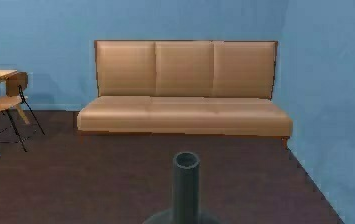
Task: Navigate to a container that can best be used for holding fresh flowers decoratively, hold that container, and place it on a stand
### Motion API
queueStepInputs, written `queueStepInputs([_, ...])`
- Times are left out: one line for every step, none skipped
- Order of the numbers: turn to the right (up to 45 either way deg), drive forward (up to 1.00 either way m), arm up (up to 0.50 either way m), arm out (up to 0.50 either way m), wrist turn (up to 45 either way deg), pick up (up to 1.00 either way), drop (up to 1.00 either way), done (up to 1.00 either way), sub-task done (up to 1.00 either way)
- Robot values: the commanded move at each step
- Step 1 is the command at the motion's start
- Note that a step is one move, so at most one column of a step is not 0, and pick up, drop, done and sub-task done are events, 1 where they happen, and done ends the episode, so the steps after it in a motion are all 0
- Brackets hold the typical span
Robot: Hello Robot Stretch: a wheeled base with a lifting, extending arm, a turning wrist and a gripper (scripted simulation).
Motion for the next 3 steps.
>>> queueStepInputs([45.0, 0.00, 0.00, 0.00, 0.0, 0.00, 0.00, 0.00, 0.00])
queueStepInputs([36.0, 0.00, 0.00, 0.00, 0.0, 0.00, 0.00, 0.00, 0.00])
queueStepInputs([0.0, 0.25, 0.00, 0.00, 0.0, 0.00, 0.00, 0.00, 0.00])
